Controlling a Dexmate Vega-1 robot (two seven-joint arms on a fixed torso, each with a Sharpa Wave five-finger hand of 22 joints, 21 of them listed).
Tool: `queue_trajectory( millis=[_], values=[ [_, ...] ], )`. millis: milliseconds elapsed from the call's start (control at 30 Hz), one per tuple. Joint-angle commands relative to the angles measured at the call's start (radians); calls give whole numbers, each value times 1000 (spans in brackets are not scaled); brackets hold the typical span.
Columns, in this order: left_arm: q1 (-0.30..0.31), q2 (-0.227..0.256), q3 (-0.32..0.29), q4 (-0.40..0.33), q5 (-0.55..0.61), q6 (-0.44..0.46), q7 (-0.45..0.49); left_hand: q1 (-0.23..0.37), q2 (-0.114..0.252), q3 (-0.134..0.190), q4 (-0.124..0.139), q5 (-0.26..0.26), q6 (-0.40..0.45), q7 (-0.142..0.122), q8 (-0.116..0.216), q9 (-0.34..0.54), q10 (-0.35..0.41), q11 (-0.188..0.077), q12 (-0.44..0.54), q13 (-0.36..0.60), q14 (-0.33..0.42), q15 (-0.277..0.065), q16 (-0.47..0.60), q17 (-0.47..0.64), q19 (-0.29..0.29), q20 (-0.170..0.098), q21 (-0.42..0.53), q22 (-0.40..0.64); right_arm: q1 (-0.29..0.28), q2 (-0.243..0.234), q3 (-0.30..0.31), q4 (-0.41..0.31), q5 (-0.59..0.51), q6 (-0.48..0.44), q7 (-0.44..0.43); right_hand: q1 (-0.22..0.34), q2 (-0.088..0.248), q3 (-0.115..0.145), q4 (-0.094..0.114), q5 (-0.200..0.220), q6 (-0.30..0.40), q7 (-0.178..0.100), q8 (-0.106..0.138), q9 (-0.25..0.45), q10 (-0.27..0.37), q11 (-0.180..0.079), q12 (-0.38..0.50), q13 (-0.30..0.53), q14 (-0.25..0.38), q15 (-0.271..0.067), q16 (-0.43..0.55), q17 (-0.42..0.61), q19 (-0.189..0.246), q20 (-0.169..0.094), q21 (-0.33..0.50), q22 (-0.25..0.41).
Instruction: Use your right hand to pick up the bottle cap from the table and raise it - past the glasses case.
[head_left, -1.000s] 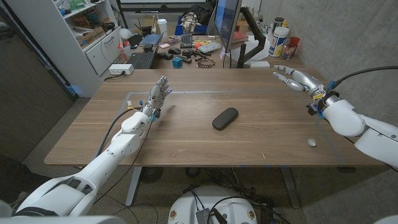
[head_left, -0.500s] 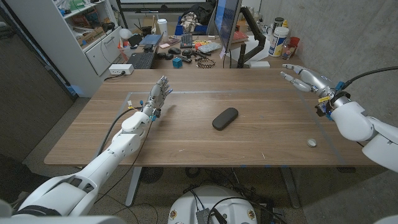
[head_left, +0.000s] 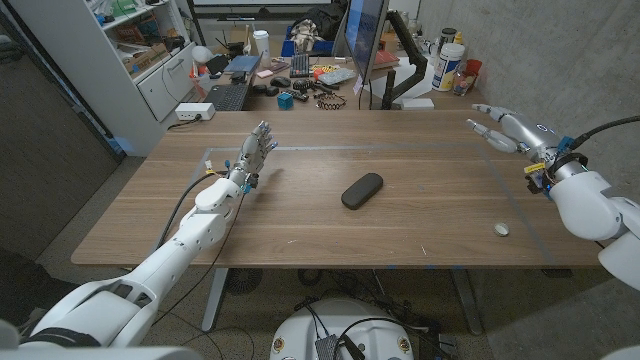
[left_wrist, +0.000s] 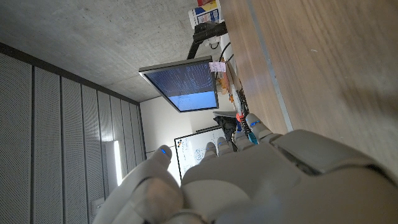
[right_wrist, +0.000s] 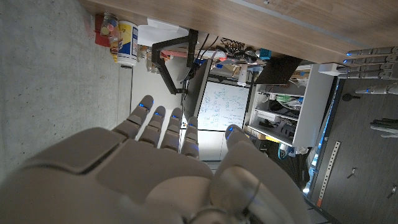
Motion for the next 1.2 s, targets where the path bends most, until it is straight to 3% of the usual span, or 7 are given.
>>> queue_trajectory(
  millis=[33, 400, 1200],
  values=[
    [-15, -11, 11, 15, 6, -2, -13, -1, 62, 9, -4, 5, -6, -4, 5, 3, 0, 1, 1, 5, -44, -82, 3, 4, -51, -107, -1, 2, -83, 127, 102, -75, -134, -38, 40, 22, -3, 1, -16, -3, 13, -4, -3, 4, 5, -9, -5, 3, 23, -5, 8, 4, 15, 10, 3, 2],
    [-28, -18, 13, 36, 5, -8, -27, -1, 62, 9, -3, 5, -6, -4, 5, 3, 0, 0, 1, 5, -44, -82, 3, 4, -50, -106, -3, 2, -94, 189, 120, -113, -232, -84, 94, 57, -17, 8, -51, -3, 24, -5, -5, 4, 40, -16, 3, 4, 58, -25, 10, 5, 32, 11, 2, 2],
    [-65, -48, 12, 118, -6, -33, -70, -2, 60, 9, -3, 5, -6, -5, 4, 3, -4, 6, -1, 5, -45, -73, 3, 4, -48, -98, -9, 3, -147, 268, 133, -203, -404, -209, 202, 82, -19, 15, -73, -3, 34, -11, -6, 4, 48, -25, 1, 5, 73, -31, 5, 5, 40, 9, -1, 3]
  ],
)
